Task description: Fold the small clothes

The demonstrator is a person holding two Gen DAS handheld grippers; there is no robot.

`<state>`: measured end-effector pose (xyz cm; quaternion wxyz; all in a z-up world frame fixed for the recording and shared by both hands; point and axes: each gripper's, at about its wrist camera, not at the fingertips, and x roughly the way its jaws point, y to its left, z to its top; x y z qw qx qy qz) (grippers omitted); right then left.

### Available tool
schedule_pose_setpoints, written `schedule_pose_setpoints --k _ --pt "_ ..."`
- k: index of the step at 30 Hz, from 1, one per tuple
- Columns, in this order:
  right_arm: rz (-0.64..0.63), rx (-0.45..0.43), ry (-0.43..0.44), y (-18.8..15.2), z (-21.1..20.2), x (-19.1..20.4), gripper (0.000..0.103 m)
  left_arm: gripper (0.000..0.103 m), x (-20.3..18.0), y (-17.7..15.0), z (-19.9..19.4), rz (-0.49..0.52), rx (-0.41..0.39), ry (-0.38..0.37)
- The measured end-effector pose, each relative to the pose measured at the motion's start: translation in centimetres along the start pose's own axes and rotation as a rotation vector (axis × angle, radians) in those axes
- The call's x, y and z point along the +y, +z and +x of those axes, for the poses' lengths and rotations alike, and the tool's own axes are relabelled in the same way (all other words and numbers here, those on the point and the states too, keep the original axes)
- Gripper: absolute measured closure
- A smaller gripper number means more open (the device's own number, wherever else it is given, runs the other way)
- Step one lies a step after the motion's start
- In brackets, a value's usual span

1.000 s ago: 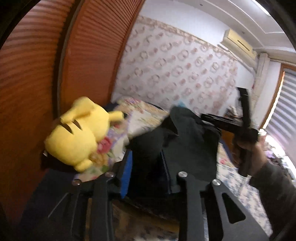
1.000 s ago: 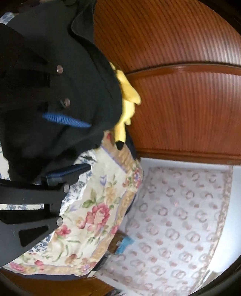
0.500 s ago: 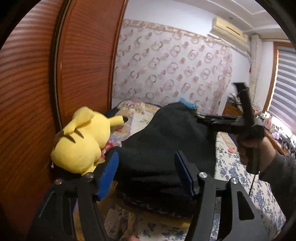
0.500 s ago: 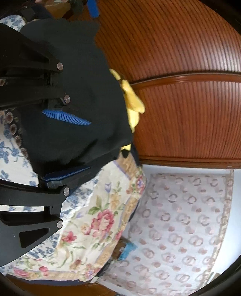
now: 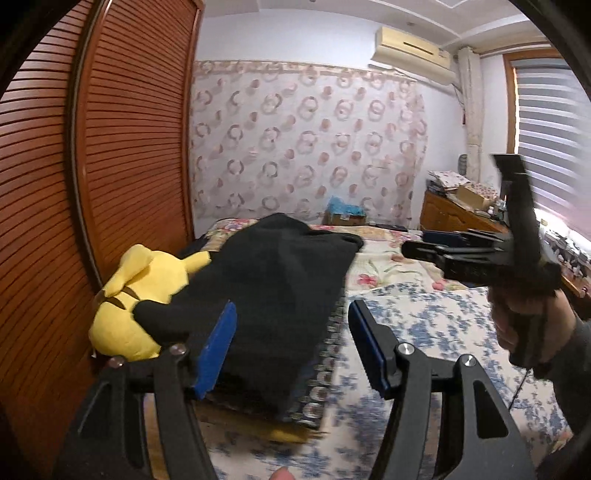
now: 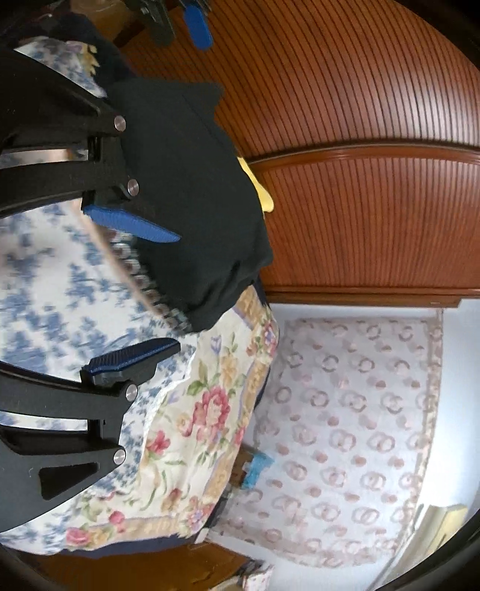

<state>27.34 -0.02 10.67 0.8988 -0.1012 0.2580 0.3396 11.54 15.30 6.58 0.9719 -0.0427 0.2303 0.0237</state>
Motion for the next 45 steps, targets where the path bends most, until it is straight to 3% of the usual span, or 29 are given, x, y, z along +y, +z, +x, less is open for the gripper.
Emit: schedule_pose_setpoints --k 8,21,32,45 --pt "0.067 -0.066 -0.101 -4.5 -9.4 -1.2 0.027 0.040 -4.5 -0.2 -1.1 0.006 0.013 -0.051" --pt "0.213 -0.145 -0.314 -10.2 -20.6 -4.4 0.026 0.040 -10.4 -0.5 -4.4 0.061 -0.015 -0.051" --pt "0.245 -0.162 -0.372 -12.6 -24.0 -5.5 0.026 0.040 -12.7 -0.2 -5.4 0.089 -0.027 -0.068" --pt "0.248 -0.169 -0.396 -13.2 -24.9 -5.3 0.026 0.040 -13.3 0.0 -6.0 0.095 -0.034 -0.080"
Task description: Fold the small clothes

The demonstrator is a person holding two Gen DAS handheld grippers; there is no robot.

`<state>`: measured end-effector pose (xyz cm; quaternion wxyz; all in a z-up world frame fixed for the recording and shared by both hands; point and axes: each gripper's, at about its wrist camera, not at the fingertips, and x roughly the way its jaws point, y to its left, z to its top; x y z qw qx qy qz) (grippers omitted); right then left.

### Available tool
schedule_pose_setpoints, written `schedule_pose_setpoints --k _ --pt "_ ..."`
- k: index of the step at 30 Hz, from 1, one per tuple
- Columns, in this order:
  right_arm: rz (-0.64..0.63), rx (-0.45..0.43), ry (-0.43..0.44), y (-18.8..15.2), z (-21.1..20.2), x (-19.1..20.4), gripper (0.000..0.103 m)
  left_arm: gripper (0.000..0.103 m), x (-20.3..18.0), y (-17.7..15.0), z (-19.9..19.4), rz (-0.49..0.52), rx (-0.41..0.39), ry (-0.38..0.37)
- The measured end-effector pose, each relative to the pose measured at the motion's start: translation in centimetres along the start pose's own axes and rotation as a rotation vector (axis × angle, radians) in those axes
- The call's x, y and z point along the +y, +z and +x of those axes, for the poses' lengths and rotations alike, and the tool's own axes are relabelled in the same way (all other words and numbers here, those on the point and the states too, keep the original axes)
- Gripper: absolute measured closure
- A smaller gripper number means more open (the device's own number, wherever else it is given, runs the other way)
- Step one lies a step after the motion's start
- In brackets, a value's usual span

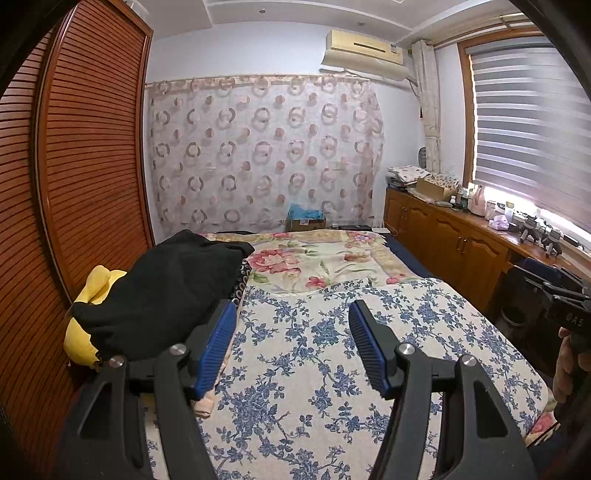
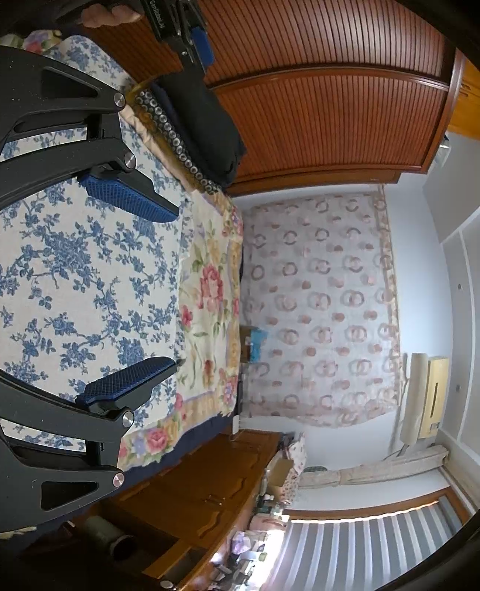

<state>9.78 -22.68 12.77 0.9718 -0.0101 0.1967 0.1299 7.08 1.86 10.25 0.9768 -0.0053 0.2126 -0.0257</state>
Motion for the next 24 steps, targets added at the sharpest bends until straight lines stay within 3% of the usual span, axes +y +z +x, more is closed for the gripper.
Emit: schedule_pose_setpoints --k 24 --pt "0.001 0.000 0.000 -0.1 0.0 -0.2 0.026 0.040 -1.0 0.2 -0.6 0.002 -0.012 -0.007"
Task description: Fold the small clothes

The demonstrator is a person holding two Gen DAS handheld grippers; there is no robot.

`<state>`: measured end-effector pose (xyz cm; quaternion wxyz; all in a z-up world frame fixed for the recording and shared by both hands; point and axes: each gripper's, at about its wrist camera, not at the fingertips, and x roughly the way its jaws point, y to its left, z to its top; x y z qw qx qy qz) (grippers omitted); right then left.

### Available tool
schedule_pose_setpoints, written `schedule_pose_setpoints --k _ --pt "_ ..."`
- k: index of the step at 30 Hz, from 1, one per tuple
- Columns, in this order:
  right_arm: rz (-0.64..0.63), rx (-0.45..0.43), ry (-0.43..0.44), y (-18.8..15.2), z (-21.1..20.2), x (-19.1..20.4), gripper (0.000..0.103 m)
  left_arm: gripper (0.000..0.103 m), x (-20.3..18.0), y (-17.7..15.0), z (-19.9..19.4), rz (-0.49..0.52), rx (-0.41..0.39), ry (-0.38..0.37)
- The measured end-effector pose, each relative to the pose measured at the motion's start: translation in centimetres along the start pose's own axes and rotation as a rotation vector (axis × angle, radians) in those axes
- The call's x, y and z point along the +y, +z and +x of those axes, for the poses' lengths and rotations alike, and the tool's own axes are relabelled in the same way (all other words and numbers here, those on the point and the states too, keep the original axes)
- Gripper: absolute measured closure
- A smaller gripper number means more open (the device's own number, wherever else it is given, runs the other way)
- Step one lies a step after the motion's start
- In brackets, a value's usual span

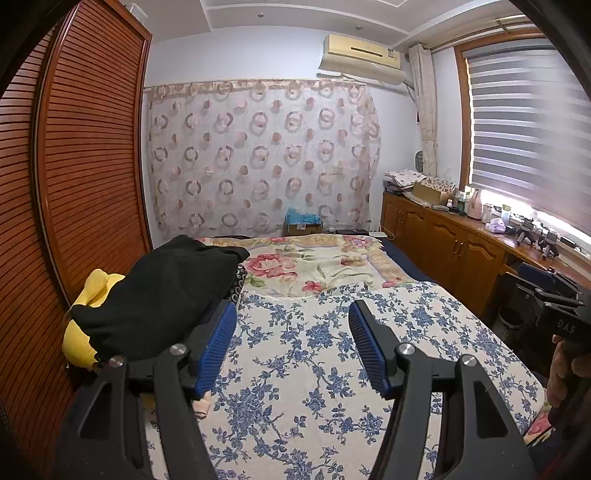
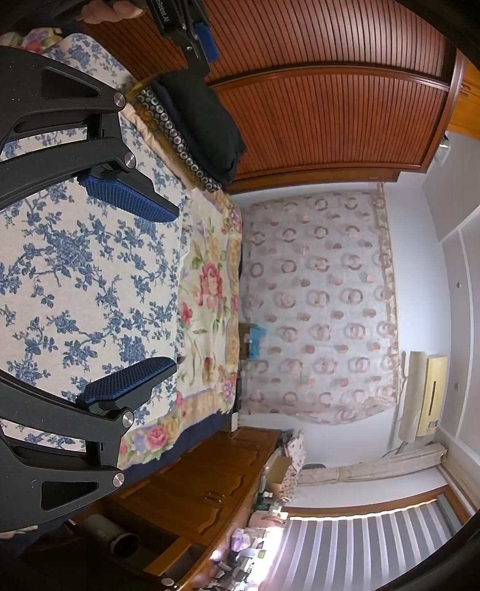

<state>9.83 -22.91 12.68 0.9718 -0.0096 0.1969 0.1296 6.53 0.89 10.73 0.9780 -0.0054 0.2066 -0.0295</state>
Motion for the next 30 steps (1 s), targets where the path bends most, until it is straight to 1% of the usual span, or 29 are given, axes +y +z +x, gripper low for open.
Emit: schedule_pose_setpoints --k 30 --pt "0.000 -0.004 -0.001 -0.17 0.01 -0.44 0.026 0.040 -0.04 -0.12 0.05 -0.001 -0.002 0.000"
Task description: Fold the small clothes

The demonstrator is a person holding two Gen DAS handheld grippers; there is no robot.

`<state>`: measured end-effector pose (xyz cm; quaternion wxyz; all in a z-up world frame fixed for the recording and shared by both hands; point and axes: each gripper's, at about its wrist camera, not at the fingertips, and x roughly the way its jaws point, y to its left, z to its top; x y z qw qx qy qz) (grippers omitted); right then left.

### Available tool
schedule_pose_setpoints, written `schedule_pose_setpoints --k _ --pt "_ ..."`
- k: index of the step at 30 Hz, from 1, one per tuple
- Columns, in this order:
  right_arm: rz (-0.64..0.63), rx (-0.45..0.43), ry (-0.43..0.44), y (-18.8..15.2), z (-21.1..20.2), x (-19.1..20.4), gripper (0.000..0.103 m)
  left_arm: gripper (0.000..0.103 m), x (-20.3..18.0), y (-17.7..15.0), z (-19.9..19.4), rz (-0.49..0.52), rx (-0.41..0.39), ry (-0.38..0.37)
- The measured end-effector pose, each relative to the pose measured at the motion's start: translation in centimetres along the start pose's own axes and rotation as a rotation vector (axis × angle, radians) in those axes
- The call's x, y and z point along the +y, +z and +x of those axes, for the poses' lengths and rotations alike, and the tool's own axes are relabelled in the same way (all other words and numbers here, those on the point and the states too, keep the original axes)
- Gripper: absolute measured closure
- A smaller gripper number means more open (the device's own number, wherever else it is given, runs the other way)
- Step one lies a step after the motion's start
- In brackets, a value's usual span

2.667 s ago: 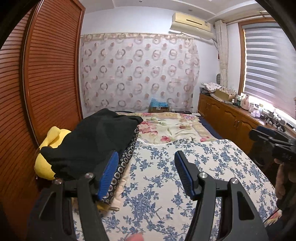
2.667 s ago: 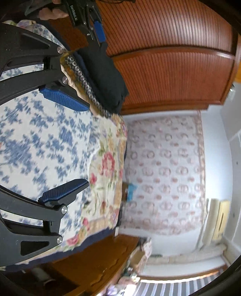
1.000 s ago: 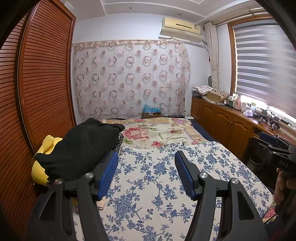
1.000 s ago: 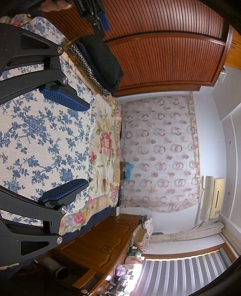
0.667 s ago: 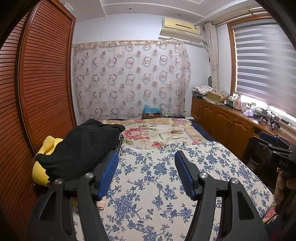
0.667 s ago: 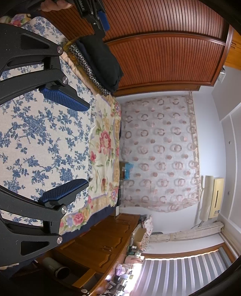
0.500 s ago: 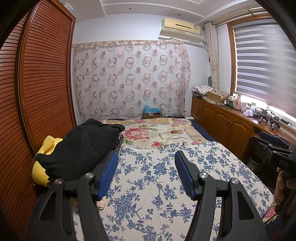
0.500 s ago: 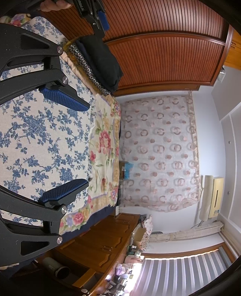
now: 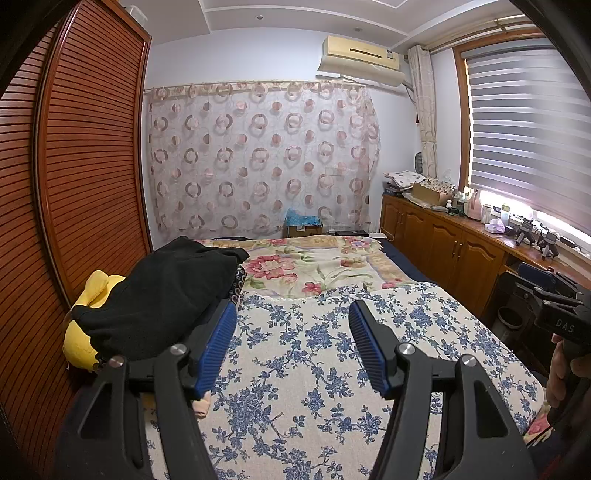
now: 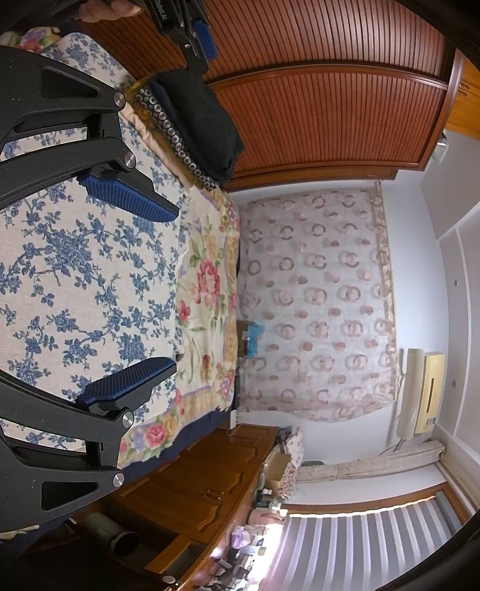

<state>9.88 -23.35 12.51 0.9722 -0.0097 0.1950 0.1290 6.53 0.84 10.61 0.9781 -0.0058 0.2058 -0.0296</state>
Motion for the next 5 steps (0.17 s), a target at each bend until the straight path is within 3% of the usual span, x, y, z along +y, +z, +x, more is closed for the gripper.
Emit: schedule_pose_setpoints --k 5 --pt "-0.001 0.001 0.001 -0.05 0.03 -0.05 0.025 0.040 -0.02 -0.02 0.00 0.000 -0.001 0.001"
